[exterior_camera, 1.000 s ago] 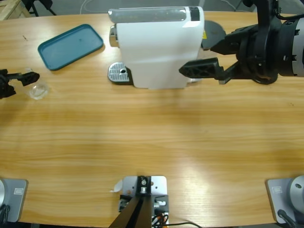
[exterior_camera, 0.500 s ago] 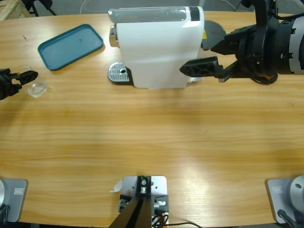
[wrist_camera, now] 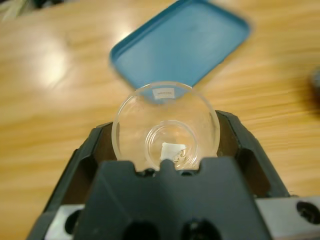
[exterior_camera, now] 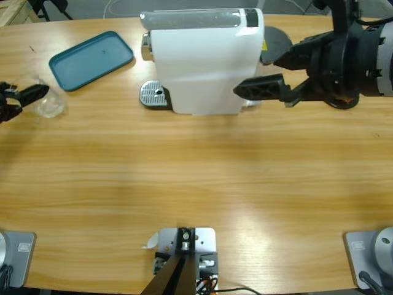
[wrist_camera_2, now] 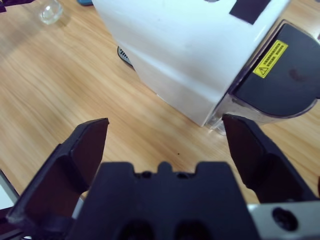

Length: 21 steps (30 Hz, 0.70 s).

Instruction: Pour coffee

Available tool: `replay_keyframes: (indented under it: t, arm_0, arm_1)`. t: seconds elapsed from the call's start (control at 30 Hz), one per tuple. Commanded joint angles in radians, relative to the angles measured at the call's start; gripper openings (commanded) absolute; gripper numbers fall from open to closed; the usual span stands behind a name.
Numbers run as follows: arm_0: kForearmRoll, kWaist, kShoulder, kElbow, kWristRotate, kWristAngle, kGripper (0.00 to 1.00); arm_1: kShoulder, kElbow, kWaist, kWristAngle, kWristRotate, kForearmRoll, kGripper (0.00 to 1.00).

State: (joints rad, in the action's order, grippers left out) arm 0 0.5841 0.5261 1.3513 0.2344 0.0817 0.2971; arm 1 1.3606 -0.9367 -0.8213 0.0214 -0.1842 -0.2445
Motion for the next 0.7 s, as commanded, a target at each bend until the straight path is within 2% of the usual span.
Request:
replay_keyframes:
  t: [0.03,0.13,0.43,0.7]
  arm_0:
    - [-0.038,0.021,-0.032,0.058,-0.168,-0.377,0.000]
    - [-0.050,0.021,-0.003,0.094,-0.229,-0.451,0.000]
    - [-0.104,0.021,0.212,0.308,-0.421,-0.546,0.000]
    - [-0.073,0.020,0.340,0.344,-0.545,-0.630,0.000]
  arm_1:
    - [-0.086,0.018,0.008,-0.001,0.014,-0.062,1.000]
    - [-0.123,0.020,0.008,-0.001,0.017,-0.093,1.000]
    - [-0.244,0.033,0.008,0.002,0.032,-0.198,1.000]
    - [-0.266,0.022,0.008,0.002,0.030,-0.251,1.000]
